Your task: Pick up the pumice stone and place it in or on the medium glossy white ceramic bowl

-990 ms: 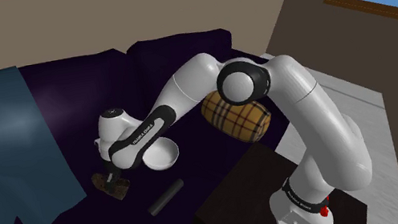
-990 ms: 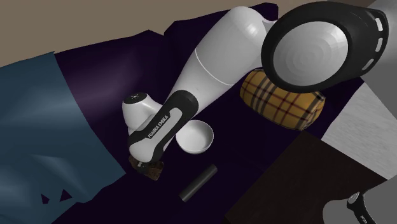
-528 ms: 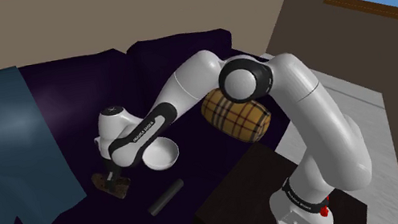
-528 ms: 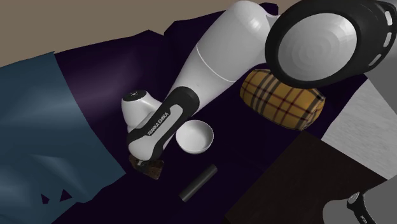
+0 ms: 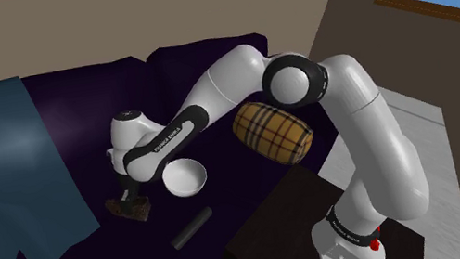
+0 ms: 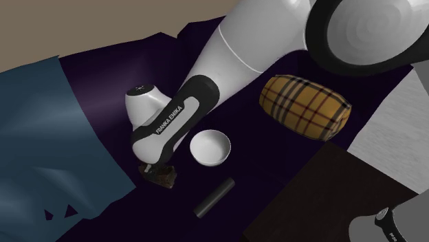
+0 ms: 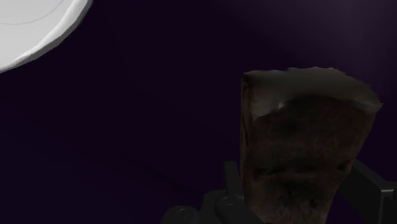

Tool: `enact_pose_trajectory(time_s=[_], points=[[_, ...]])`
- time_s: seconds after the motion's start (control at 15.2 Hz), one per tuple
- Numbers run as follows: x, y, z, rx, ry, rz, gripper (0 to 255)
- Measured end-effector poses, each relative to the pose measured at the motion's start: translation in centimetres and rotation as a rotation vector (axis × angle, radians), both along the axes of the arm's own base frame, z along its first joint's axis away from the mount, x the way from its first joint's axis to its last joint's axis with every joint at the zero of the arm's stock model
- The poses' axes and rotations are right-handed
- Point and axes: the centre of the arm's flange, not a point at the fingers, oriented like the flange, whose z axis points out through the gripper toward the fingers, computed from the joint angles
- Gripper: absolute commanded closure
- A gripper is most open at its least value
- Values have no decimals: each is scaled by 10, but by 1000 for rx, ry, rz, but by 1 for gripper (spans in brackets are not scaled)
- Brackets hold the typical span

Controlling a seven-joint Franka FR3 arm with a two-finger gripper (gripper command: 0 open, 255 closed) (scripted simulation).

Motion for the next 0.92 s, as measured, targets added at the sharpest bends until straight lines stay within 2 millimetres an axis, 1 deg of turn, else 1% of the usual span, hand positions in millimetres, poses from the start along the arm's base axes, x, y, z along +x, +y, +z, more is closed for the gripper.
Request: enact_pose_trajectory(time_s=[0.53,0.92], points=[[0,1,42,0,-1,0,255],[1,-2,74,0,-1,0,255]])
